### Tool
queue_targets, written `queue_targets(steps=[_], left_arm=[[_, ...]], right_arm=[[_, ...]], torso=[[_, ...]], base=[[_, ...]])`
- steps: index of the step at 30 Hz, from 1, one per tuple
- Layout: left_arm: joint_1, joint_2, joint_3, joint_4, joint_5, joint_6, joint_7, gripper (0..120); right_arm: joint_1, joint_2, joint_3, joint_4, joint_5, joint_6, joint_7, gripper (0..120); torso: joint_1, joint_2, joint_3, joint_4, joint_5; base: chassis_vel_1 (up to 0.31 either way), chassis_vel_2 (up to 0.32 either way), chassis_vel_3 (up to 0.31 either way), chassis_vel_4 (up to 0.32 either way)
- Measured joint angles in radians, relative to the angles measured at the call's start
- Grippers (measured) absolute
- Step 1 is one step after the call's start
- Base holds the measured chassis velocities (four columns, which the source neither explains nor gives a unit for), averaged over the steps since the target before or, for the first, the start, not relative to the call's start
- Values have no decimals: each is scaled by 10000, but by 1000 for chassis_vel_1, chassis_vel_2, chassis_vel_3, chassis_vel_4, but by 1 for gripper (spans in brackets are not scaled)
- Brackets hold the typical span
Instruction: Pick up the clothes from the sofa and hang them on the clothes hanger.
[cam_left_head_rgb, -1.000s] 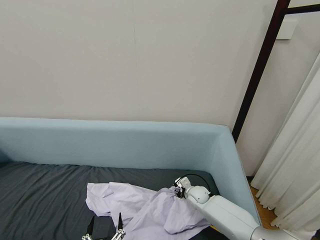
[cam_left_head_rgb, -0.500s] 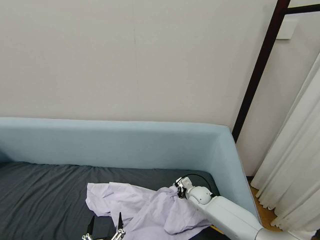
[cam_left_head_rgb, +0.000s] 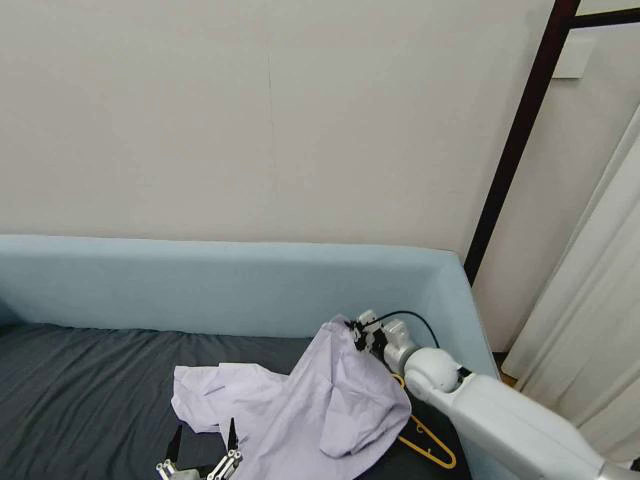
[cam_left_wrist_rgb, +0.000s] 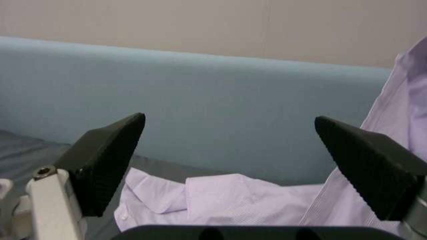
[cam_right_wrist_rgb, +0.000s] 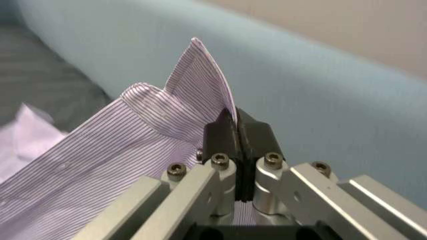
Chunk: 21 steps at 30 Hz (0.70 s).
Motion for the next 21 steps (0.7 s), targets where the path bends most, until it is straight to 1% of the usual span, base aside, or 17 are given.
queue_targets(steps=[2, 4, 5, 9, 12, 15, 16, 17, 18, 19, 21], left_arm=[[-32, 142, -119, -48, -202, 31, -2, 100], [-36, 173, -162, -69, -302, 37, -12, 100], [-36, 173, -162, -69, -302, 37, -12, 100], [-23, 116, -179, -143, -405, 39, -31, 100], [-17, 89, -179, -161, -414, 40, -42, 100], [-25, 54, -222, -214, -493, 71, -94, 100], [-25, 54, -222, -214, -493, 71, -94, 100], [-40, 54, -250, -252, -570, 101, -115, 100], [-64, 80, -313, -308, -715, 154, -145, 100], [-92, 146, -415, -371, -921, 219, -170, 100], [-158, 340, -706, -482, -1429, 397, -220, 100]], right_arm=[[450, -244, 42, 401, 534, 222, -240, 0], [868, -238, 5, 473, 793, 363, -385, 0], [868, -238, 5, 473, 793, 363, -385, 0], [1839, 37, -344, 614, 1579, 683, -728, 0], [2093, 115, -472, 746, 1828, 777, -868, 0], [2728, 240, -749, 1202, 2395, 1081, -1417, 0], [2728, 240, -749, 1202, 2395, 1081, -1417, 0], [2940, 249, -846, 1375, 2603, 1179, -1690, 0], [3324, 204, -1021, 1632, 2945, 1413, -2288, 0], [3622, 59, -1163, 1783, 3145, 1813, -3073, 0], [3625, -472, -1248, 1835, 3212, 2322, -4588, 0]], torso=[[0, 0, 0, 0, 0], [0, 0, 0, 0, 0], [0, 0, 0, 0, 0], [1, 0, 1, 5, 0], [0, 0, 1, 4, 0], [0, 0, 1, 6, -1], [0, 0, 1, 6, -1], [0, 0, 0, 6, -2], [0, 0, 1, 5, -2], [0, 1, 0, 7, -5], [1, 1, 0, 5, -1]], base=[[0, 0, 0, 0], [0, 0, 0, 0], [0, 0, 0, 0], [0, 0, 0, 0], [0, 0, 0, 0], [0, 0, 0, 0], [0, 0, 0, 0], [0, 0, 0, 0], [0, 0, 0, 0], [0, 0, 0, 0], [0, 0, 0, 0]])
